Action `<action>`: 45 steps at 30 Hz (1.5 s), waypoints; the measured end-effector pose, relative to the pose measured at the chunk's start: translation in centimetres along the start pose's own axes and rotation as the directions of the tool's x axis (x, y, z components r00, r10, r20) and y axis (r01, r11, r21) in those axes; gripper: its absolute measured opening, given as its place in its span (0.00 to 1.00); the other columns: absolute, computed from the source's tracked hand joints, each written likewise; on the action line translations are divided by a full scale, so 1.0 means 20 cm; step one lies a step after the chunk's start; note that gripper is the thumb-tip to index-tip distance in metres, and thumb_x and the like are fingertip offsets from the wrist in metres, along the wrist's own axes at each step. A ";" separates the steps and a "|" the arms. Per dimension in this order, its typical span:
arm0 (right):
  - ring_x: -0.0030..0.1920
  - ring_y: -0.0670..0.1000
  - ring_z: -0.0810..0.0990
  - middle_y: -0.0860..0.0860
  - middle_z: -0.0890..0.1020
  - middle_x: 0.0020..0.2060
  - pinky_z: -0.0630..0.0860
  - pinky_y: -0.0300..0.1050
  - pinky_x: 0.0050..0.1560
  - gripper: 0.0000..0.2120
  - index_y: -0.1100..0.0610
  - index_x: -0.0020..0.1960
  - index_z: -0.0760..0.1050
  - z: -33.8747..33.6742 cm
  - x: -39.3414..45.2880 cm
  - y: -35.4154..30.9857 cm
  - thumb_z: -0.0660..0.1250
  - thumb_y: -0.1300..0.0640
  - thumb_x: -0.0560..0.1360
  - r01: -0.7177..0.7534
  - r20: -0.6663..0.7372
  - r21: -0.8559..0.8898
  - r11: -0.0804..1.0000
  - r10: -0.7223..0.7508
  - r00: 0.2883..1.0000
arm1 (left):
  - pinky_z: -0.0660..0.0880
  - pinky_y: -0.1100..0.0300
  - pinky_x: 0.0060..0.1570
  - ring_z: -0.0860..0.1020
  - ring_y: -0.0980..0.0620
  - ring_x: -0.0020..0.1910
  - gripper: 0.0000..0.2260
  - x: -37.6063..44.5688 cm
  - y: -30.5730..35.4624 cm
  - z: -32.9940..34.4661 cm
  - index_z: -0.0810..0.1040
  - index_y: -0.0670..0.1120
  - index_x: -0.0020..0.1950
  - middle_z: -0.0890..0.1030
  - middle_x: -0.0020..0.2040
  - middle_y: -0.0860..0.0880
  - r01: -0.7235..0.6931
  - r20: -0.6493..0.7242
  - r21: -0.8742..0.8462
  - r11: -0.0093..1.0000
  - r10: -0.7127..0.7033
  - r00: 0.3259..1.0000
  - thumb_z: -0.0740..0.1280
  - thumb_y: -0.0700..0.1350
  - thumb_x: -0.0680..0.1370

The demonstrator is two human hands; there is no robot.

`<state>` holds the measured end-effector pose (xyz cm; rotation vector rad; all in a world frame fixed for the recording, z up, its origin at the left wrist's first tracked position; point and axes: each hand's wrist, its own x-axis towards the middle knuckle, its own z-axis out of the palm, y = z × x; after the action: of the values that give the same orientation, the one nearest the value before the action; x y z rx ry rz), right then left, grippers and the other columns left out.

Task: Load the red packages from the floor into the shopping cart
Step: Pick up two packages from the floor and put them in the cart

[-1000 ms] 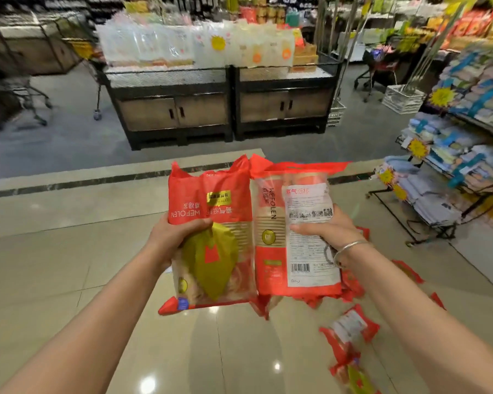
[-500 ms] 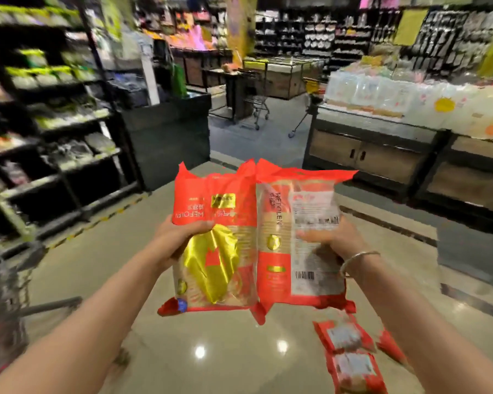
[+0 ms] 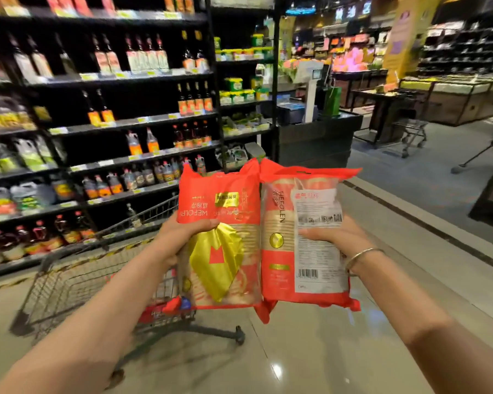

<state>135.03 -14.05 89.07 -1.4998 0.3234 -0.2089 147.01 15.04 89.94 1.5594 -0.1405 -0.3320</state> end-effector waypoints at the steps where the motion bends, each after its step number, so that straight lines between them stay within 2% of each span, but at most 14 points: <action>1: 0.48 0.57 0.86 0.56 0.87 0.49 0.82 0.56 0.51 0.27 0.61 0.59 0.79 0.11 0.03 0.00 0.80 0.68 0.61 0.003 0.023 -0.006 1.000 -0.003 1.000 | 0.80 0.49 0.50 0.84 0.45 0.46 0.30 0.00 0.01 -0.10 0.79 0.48 0.53 0.85 0.49 0.44 -0.009 -0.026 0.009 1.000 0.009 1.000 0.81 0.47 0.53; 3: 0.46 0.55 0.87 0.56 0.87 0.48 0.83 0.51 0.46 0.25 0.61 0.57 0.79 0.30 0.09 0.00 0.79 0.68 0.62 -0.001 0.061 -0.018 1.000 0.002 0.998 | 0.80 0.50 0.49 0.84 0.46 0.46 0.28 0.00 0.01 -0.29 0.79 0.49 0.52 0.86 0.49 0.45 -0.010 -0.074 0.024 1.000 0.011 0.997 0.81 0.48 0.54; 7: 0.41 0.52 0.87 0.53 0.87 0.43 0.82 0.42 0.34 0.19 0.59 0.53 0.80 0.70 0.23 0.00 0.77 0.70 0.64 -0.017 0.174 -0.031 0.999 0.023 0.985 | 0.80 0.46 0.54 0.84 0.44 0.48 0.45 0.01 -0.02 -0.69 0.80 0.48 0.56 0.86 0.50 0.45 0.019 -0.200 0.024 1.000 -0.014 0.980 0.84 0.57 0.41; 9: 0.40 0.51 0.87 0.53 0.88 0.42 0.81 0.41 0.33 0.17 0.58 0.50 0.80 0.88 0.32 0.01 0.77 0.70 0.65 -0.026 0.234 -0.036 0.999 0.034 0.972 | 0.79 0.44 0.55 0.84 0.44 0.50 0.45 0.03 -0.04 -0.87 0.79 0.48 0.57 0.86 0.51 0.46 0.040 -0.243 0.025 0.999 -0.033 0.970 0.84 0.58 0.42; 12: 0.43 0.53 0.87 0.54 0.87 0.45 0.82 0.44 0.37 0.19 0.59 0.53 0.80 1.13 0.46 0.06 0.78 0.70 0.64 -0.026 0.310 -0.047 0.999 0.039 0.950 | 0.78 0.43 0.57 0.84 0.44 0.50 0.46 0.07 -0.06 -1.10 0.80 0.50 0.55 0.86 0.50 0.46 0.041 -0.310 0.011 0.999 -0.035 0.950 0.84 0.60 0.39; 17: 0.50 0.56 0.86 0.55 0.86 0.50 0.80 0.58 0.55 0.31 0.58 0.59 0.79 1.51 0.79 0.17 0.82 0.63 0.58 -0.043 0.404 -0.067 0.997 0.066 0.912 | 0.79 0.46 0.54 0.85 0.46 0.49 0.44 0.24 -0.09 -1.43 0.79 0.51 0.56 0.87 0.48 0.48 0.040 -0.353 0.014 0.999 -0.032 0.935 0.84 0.59 0.42; 21: 0.51 0.55 0.85 0.53 0.87 0.50 0.79 0.58 0.57 0.36 0.56 0.59 0.79 1.79 1.08 0.24 0.84 0.58 0.51 -0.066 0.426 -0.068 0.995 0.089 0.900 | 0.80 0.50 0.49 0.84 0.42 0.49 0.32 0.47 -0.11 -1.66 0.80 0.46 0.55 0.86 0.47 0.45 0.064 -0.389 0.008 0.998 -0.055 0.920 0.83 0.48 0.53; 24: 0.51 0.54 0.86 0.54 0.86 0.50 0.80 0.56 0.57 0.30 0.59 0.60 0.79 1.98 1.28 0.30 0.82 0.66 0.60 -0.098 0.458 -0.068 0.993 0.119 0.881 | 0.81 0.51 0.45 0.85 0.45 0.46 0.34 0.64 -0.17 -1.84 0.79 0.46 0.58 0.86 0.49 0.44 0.110 -0.435 -0.013 0.994 -0.104 0.895 0.84 0.48 0.54; 27: 0.52 0.54 0.85 0.53 0.86 0.50 0.79 0.57 0.58 0.31 0.58 0.61 0.77 2.16 1.44 0.38 0.82 0.66 0.60 -0.130 0.500 -0.095 0.987 0.160 0.851 | 0.80 0.44 0.54 0.84 0.44 0.50 0.39 0.77 -0.26 -1.99 0.79 0.49 0.58 0.86 0.51 0.46 0.162 -0.473 -0.048 0.986 -0.166 0.866 0.83 0.54 0.49; 31: 0.51 0.55 0.86 0.54 0.87 0.50 0.80 0.58 0.56 0.29 0.56 0.60 0.77 2.37 1.60 0.52 0.80 0.68 0.61 -0.206 0.503 -0.101 0.973 0.228 0.833 | 0.78 0.42 0.57 0.84 0.43 0.51 0.36 0.93 -0.37 -2.20 0.80 0.51 0.54 0.86 0.50 0.46 0.225 -0.494 -0.051 0.973 -0.221 0.841 0.83 0.55 0.48; 36: 0.53 0.56 0.85 0.55 0.86 0.52 0.79 0.59 0.58 0.31 0.55 0.61 0.75 2.64 1.77 0.75 0.79 0.71 0.62 -0.280 0.487 -0.119 0.953 0.302 0.820 | 0.79 0.42 0.55 0.84 0.42 0.50 0.41 1.14 -0.55 -2.47 0.80 0.47 0.57 0.85 0.51 0.43 0.293 -0.477 -0.084 0.953 -0.296 0.827 0.83 0.54 0.45; 39: 0.54 0.56 0.84 0.55 0.86 0.52 0.79 0.57 0.58 0.32 0.54 0.61 0.76 2.81 1.85 0.89 0.79 0.71 0.61 -0.329 0.437 -0.134 0.935 0.354 0.827 | 0.78 0.41 0.56 0.84 0.42 0.51 0.45 1.28 -0.70 -2.67 0.80 0.49 0.59 0.86 0.52 0.44 0.347 -0.452 -0.091 0.933 -0.349 0.821 0.85 0.58 0.43; 41: 0.54 0.56 0.84 0.55 0.86 0.53 0.78 0.59 0.59 0.34 0.54 0.62 0.76 2.91 1.89 1.00 0.81 0.68 0.59 -0.367 0.395 -0.167 0.915 0.403 0.826 | 0.78 0.40 0.57 0.84 0.42 0.51 0.44 1.37 -0.81 -2.79 0.81 0.50 0.59 0.86 0.52 0.45 0.380 -0.411 -0.080 0.922 -0.378 0.830 0.85 0.59 0.45; 45: 0.52 0.57 0.85 0.56 0.86 0.50 0.78 0.59 0.58 0.33 0.57 0.58 0.79 3.06 1.95 1.23 0.83 0.65 0.55 -0.470 0.279 -0.231 0.852 0.521 0.807 | 0.79 0.42 0.55 0.84 0.42 0.49 0.39 1.51 -1.02 -2.94 0.81 0.46 0.58 0.86 0.51 0.43 0.471 -0.347 -0.120 0.874 -0.481 0.805 0.84 0.53 0.48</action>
<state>190.72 32.26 63.96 -1.5141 0.4552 0.5007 190.68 62.63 65.18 1.5880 0.5627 -0.4246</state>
